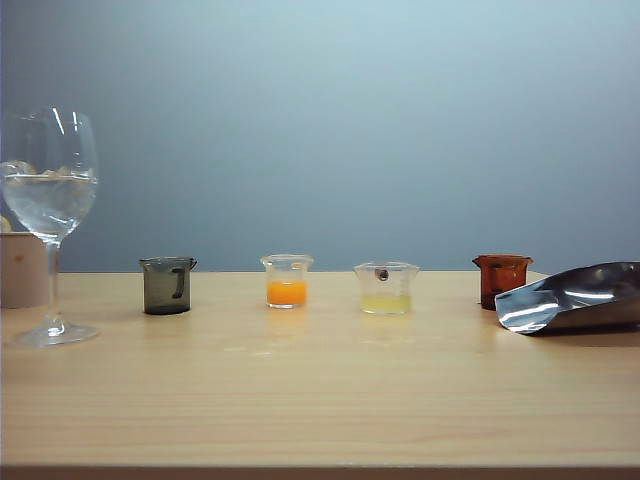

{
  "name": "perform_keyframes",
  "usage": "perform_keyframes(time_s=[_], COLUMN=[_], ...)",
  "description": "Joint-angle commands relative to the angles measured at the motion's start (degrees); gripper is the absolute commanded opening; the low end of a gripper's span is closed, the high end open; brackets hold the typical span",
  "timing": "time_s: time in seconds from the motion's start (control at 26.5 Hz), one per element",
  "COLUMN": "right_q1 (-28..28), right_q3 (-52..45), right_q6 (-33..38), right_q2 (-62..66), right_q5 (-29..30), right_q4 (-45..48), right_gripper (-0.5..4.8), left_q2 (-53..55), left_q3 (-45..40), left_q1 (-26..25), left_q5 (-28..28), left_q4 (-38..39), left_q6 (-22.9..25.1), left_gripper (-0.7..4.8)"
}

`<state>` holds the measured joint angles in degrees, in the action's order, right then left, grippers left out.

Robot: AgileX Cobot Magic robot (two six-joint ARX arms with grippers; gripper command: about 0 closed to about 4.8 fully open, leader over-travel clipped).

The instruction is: Pick up the second measuring cup from the left, pour the orange juice inside into the goblet, and finally put the measuring cup back in its original place.

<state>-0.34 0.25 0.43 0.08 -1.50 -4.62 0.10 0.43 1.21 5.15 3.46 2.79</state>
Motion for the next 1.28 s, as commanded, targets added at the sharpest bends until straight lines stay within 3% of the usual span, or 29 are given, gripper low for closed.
perform_keyframes(time_s=[0.04,0.3,0.49,0.72,0.79,0.87,1.06,1.17,1.28], right_q1=[0.0,0.0,0.0,0.9,4.7,12.2,42.4,50.1,51.3], right_q3=[-0.2,4.8,21.2,40.8,44.8,46.9,47.0,47.0,47.0], right_q6=[0.2,0.5,7.2,7.5,8.8,8.7,4.3,4.3,6.0], right_q2=[0.0,0.0,5.6,24.5,30.1,34.4,50.4,60.7,69.1], right_q5=[-0.1,-3.0,-4.9,-0.3,-1.6,-7.3,-27.6,-32.8,-31.9], right_q4=[0.6,2.3,-6.1,-4.5,-0.7,3.2,15.2,24.5,31.2], right_gripper=[-0.07,-0.07,-0.07,-0.07,-0.07,-0.07,-0.07,-0.07,-0.07], left_q2=[0.0,0.0,0.0,0.0,0.0,0.0,0.0,0.0,0.0], left_q3=[0.1,0.1,0.1,0.1,0.1,0.1,0.1,0.1,0.1], left_q1=[0.0,0.0,0.0,0.0,0.0,0.0,0.0,0.0,0.0], left_q5=[-0.2,-0.2,-0.2,-0.2,-0.2,-0.2,-0.2,-0.3,-0.2], left_q4=[-0.9,-0.9,-0.9,-0.9,-0.9,-0.9,-0.9,-0.9,-0.8], left_q6=[-0.2,-0.2,-0.2,-0.2,-0.2,-0.2,-0.2,-0.2,-0.2], left_gripper=[-0.04,-0.04,-0.04,-0.04,-0.04,-0.04,-0.04,-0.04,-0.04])
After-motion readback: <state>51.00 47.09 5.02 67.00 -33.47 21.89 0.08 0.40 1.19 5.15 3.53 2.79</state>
